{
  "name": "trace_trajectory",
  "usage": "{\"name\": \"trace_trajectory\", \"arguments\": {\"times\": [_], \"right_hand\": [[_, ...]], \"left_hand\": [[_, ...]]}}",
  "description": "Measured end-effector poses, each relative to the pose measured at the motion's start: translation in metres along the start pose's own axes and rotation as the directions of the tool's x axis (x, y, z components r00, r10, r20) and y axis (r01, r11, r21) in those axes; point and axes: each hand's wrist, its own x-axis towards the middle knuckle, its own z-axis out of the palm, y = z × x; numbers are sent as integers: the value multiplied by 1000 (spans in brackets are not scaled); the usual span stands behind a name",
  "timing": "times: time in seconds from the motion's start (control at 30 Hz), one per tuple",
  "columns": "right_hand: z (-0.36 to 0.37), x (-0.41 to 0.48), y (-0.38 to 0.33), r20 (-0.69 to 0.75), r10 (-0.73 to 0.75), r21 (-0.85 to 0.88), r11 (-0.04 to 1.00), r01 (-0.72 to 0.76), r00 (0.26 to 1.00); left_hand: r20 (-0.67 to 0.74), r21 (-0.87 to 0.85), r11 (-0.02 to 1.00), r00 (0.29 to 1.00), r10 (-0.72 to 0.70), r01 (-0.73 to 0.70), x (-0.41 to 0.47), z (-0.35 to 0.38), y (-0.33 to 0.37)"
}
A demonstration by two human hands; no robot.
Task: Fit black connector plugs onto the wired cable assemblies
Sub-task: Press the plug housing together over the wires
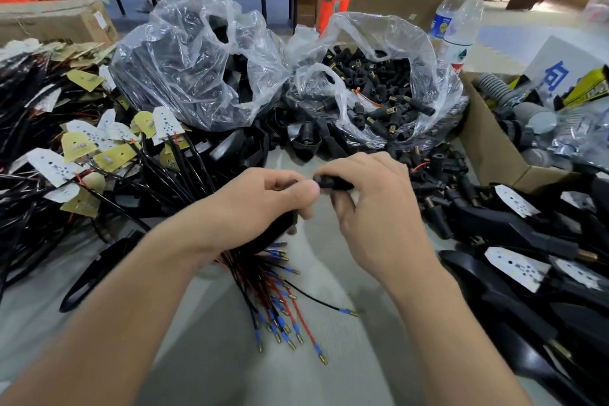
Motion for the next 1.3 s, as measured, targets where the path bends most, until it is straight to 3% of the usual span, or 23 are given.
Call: {"name": "trace_trajectory", "arguments": {"times": [0.1, 0.27, 0.47, 0.63, 0.77, 0.9, 1.1, 1.3], "right_hand": [[-4, -1, -1, -126, -39, 28, 999, 43, 991], [-5, -2, -3, -226, -84, -32, 996, 79, 970], [3, -5, -4, -170, -4, 5, 1000, 4, 985], [4, -6, -4, -78, 113, 27, 993, -111, 991], [-1, -7, 0, -88, 110, 10, 994, -109, 990], [0, -8, -2, -120, 89, 23, 996, -87, 989], [1, -8, -1, -129, 87, 69, 994, -79, 988], [-3, -7, 2, -93, 15, 134, 991, -2, 996]], "left_hand": [[113, -134, 990, 993, -18, 33, -6, -17, -1], [70, -234, 971, 997, -25, 41, -4, -26, -10], [61, -171, 984, 996, 63, -52, -4, -25, -6], [89, -61, 998, 996, 9, -3, -6, -27, -2], [87, -74, 997, 996, -3, 10, -5, -23, -3], [-15, 32, 999, 1000, 26, -26, -1, -22, -7], [210, 46, 997, 976, -63, 54, -9, -30, -6], [95, -4, 994, 990, -109, 110, -3, -27, -10]]}}
